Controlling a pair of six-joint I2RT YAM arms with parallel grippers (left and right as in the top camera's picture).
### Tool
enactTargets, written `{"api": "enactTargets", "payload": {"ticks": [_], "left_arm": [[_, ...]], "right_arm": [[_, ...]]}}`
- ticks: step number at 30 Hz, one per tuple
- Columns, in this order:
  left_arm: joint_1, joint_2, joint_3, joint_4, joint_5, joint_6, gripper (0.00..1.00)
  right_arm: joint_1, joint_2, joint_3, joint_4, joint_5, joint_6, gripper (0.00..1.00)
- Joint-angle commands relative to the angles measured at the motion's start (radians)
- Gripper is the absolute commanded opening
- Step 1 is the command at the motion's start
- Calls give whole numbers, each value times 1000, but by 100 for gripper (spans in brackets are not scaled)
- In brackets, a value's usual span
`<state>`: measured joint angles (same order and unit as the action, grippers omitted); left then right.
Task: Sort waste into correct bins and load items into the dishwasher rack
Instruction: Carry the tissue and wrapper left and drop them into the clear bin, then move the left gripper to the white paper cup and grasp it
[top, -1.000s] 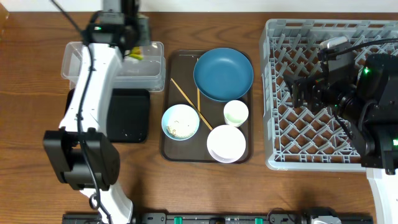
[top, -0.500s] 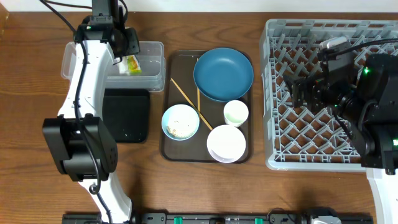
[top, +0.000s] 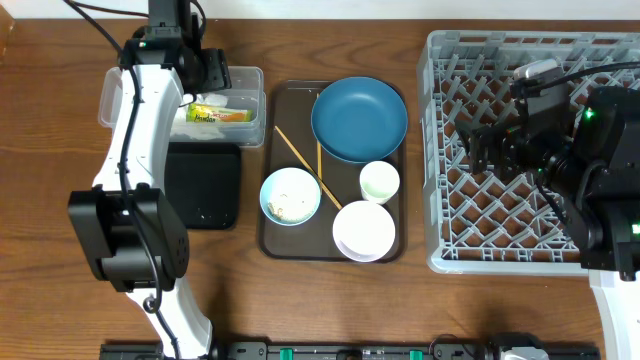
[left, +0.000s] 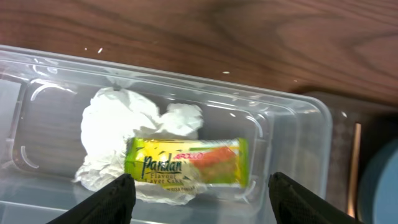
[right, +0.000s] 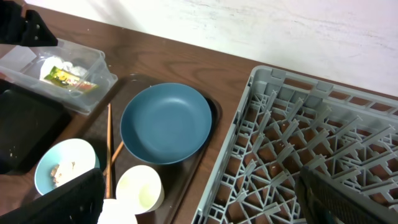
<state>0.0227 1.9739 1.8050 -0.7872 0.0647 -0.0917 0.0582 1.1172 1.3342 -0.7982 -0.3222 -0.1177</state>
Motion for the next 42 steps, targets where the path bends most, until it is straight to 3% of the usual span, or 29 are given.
{"api": "enactTargets", "payload": {"ticks": [1, 11, 28, 35, 42], "left_arm": [[-5, -97, -3, -21, 82, 90, 71], [-89, -175, -4, -180, 266, 167, 71], [-399, -155, -20, -317, 299, 183, 71], [-457, -130, -82, -317, 299, 77, 70], [-554, -98, -182, -204, 306, -25, 69]], "right_arm": [[-22, -4, 19, -3, -12, -10, 96], [-22, -4, 19, -2, -27, -10, 98], [-22, 21, 19, -4, -27, 17, 99], [-22, 56, 19, -6, -27, 79, 99], [-22, 59, 19, -9, -27, 80, 99]]}}
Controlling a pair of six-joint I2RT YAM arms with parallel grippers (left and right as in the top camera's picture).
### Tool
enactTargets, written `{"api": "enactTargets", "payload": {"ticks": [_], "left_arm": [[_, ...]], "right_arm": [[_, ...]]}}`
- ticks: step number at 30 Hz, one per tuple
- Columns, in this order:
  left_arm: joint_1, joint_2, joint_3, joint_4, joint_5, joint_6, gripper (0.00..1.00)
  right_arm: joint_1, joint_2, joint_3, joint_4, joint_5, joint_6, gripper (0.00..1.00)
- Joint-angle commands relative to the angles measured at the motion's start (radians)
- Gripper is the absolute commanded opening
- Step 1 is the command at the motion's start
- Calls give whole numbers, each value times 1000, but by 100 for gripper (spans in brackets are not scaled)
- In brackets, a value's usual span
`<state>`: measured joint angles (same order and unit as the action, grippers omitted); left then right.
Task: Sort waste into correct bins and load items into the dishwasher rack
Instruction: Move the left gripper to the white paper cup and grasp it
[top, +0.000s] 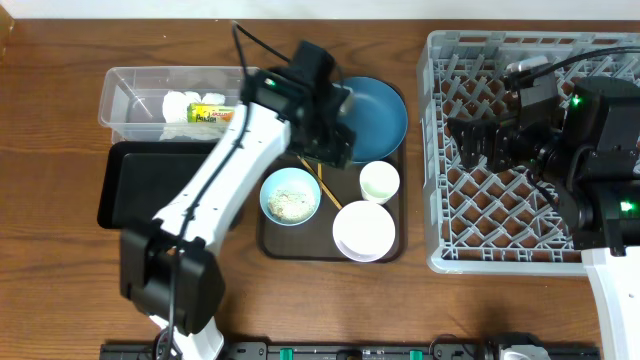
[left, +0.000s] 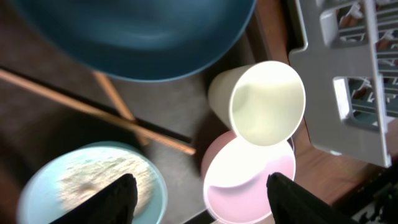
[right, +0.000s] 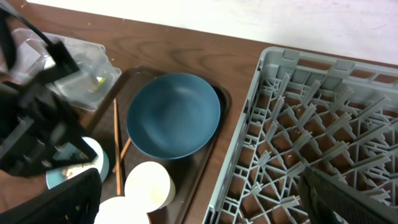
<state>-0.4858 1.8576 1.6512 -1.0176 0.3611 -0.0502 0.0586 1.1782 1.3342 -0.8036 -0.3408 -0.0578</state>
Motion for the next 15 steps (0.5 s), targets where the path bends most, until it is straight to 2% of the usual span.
{"api": "enactTargets", "payload": {"ticks": [1, 8, 11, 15], "left_arm": [[-60, 20, -39, 42, 8, -79, 67], [-105, 26, -104, 138, -74, -282, 63], [-118, 26, -144, 201, -75, -315, 60], [-122, 26, -180, 232, -157, -357, 58]], "right_arm": [[-23, -2, 19, -5, -8, 20, 99], [-23, -2, 19, -19, -8, 20, 99], [-23, -2, 19, -20, -8, 20, 99], [-23, -2, 19, -27, -8, 20, 99]]}}
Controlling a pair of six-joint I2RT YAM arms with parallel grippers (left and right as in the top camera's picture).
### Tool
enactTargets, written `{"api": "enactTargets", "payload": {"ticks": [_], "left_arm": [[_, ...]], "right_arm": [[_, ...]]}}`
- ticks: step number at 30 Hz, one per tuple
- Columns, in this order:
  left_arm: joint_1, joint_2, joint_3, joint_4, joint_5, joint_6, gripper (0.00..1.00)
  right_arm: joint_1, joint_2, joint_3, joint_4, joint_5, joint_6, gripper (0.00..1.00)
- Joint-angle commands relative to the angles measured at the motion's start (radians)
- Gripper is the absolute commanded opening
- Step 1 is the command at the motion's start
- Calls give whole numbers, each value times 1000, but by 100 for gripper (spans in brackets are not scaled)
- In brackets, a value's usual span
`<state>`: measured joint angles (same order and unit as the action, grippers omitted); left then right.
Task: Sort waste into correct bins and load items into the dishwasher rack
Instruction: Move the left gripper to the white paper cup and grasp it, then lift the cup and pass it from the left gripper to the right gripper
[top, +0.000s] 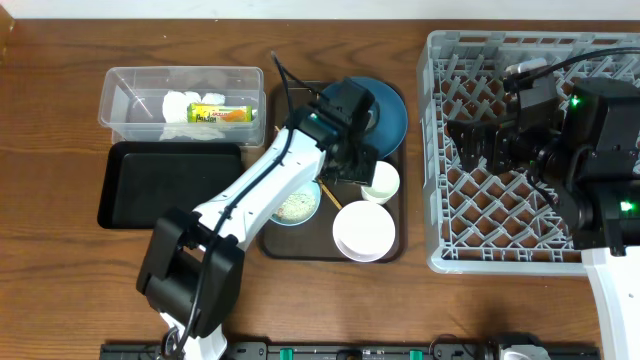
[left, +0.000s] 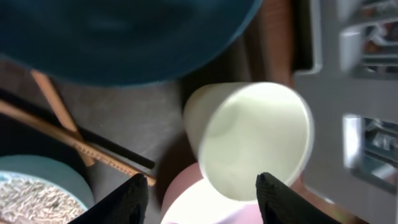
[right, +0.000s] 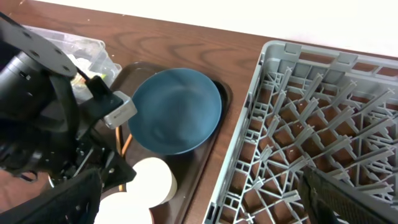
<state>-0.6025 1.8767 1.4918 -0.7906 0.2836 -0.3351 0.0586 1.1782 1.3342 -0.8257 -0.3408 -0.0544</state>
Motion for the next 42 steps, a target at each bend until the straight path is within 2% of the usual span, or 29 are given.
{"api": "enactTargets", "payload": {"ticks": [1, 7, 15, 18, 27, 29, 32, 34, 42], "left_arm": [[-6, 7, -26, 6, -99, -80, 57], [-18, 21, -42, 24, -105, -105, 49], [-73, 71, -52, 47, -106, -112, 47], [-70, 71, -52, 53, -105, -112, 42], [-47, 68, -51, 52, -97, -112, 6], [-33, 62, -42, 44, -77, -111, 6], [16, 26, -18, 13, 6, -82, 6], [64, -15, -14, 11, 113, -51, 6], [285, -166, -14, 14, 609, 70, 6]], "right_arm": [[-23, -2, 19, -7, -8, 16, 99], [-23, -2, 19, -9, -8, 17, 98], [-23, -2, 19, -13, -8, 17, 98], [-23, -2, 19, -17, -8, 16, 98], [-23, -2, 19, -16, -8, 16, 99], [-23, 0, 19, -15, -7, 16, 99], [-23, 17, 19, 2, -8, 46, 99], [-23, 42, 19, 16, -16, 85, 99], [-23, 218, 19, 90, -425, 70, 99]]}}
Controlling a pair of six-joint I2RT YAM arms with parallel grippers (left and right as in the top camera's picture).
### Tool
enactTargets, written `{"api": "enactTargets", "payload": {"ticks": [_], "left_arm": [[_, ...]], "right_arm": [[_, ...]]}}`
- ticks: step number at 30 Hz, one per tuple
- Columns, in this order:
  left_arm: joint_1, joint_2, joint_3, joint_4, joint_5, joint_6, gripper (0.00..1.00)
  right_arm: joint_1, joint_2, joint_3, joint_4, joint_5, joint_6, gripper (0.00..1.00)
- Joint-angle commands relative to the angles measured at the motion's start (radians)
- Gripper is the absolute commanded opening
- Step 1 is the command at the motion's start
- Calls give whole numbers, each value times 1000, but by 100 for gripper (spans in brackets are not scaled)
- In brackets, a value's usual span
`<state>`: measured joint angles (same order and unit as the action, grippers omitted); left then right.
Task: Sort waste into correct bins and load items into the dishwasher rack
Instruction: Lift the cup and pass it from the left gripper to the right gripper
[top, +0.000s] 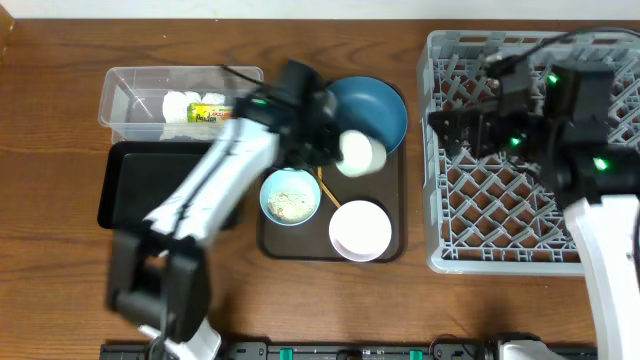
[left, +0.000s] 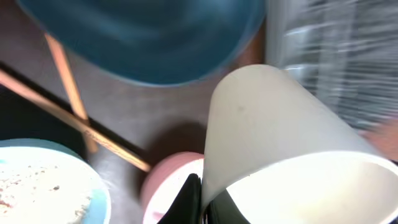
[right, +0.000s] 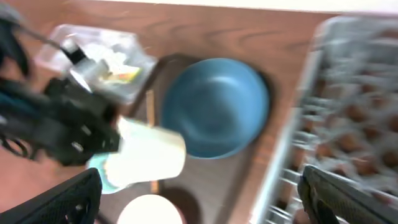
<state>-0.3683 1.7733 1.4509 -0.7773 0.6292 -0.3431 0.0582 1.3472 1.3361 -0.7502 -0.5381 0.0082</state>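
My left gripper (top: 335, 150) is shut on the rim of the white cup (top: 358, 152), one finger inside and one outside. The cup hangs tipped on its side above the brown tray (top: 270, 240). It fills the left wrist view as the white cup (left: 280, 137), with the left gripper (left: 200, 190) at the bottom edge. The blue plate (top: 372, 110), a light blue bowl (top: 290, 196) with food scraps, a pink bowl (top: 360, 228) and chopsticks (top: 322, 185) lie on the tray. My right gripper (top: 462, 128) is open over the grey dishwasher rack (top: 500, 215).
A clear bin (top: 130, 100) with crumpled tissue and a green wrapper (top: 210, 112) stands at the back left. A black tray bin (top: 130, 190) lies in front of it. The right wrist view is blurred and shows the plate (right: 214, 106) and the cup (right: 149, 162).
The cup stood upright on the tray between my open left fingers. Now the left gripper is shut on its rim and the cup is raised and tipped sideways. The right wrist view has shifted.
My left gripper was open over the clear bin holding the tissue and wrapper. Then it was over the tray by the plate and cup, then low around the cup. Now it holds the cup above the tray. The right gripper stayed open over the rack.
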Motion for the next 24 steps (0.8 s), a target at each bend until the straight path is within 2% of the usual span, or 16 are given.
{"api": "enactTargets", "payload": {"ticks": [1, 5, 9, 17, 24], "left_arm": [[74, -77, 26, 2, 313, 90, 6], [143, -115, 26, 2, 431, 108, 6], [188, -120, 26, 14, 547, 114, 6], [206, -120, 26, 64, 711, 113, 6], [206, -120, 26, 84, 725, 110, 6]], "right_arm": [[-23, 69, 17, 26, -289, -9, 99], [-23, 147, 17, 90, -584, -106, 99], [-21, 215, 17, 175, -790, -186, 99], [-1, 315, 17, 346, -1021, -185, 99], [74, 328, 17, 399, -1020, -215, 99]]}}
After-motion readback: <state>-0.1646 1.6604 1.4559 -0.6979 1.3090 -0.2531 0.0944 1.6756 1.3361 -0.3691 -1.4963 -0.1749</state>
